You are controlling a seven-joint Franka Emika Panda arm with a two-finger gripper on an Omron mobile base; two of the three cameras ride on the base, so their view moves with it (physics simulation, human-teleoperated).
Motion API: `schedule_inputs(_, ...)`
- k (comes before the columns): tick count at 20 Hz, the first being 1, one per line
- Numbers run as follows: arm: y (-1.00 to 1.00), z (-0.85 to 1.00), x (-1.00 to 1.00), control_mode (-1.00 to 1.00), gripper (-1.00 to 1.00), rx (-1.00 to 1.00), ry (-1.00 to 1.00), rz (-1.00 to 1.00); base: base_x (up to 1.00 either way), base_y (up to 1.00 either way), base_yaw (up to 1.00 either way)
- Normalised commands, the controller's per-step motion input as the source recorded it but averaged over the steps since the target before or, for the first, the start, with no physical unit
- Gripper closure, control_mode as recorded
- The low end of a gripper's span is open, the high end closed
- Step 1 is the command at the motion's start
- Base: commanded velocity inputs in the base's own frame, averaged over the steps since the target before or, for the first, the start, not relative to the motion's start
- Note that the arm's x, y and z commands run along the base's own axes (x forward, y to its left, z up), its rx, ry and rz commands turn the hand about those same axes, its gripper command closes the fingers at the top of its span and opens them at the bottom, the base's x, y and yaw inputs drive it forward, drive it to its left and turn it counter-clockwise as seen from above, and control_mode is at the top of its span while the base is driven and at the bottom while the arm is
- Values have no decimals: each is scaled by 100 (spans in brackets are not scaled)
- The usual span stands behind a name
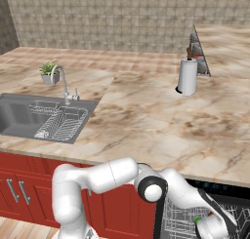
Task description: Pick up the cup and bowl from the counter, place them in the dishwasher, and close the dishwasher door.
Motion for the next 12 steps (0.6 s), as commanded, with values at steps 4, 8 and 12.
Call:
schedule_inputs(4,-2,-1,1,-100,-100,0,7,0,0,0,0)
schedule_inputs(8,-7,0,0,-100,-100,0,1,0,0,0,0)
schedule_inputs(12,-25,12,0,-100,-100,0,0,0,0,0,0)
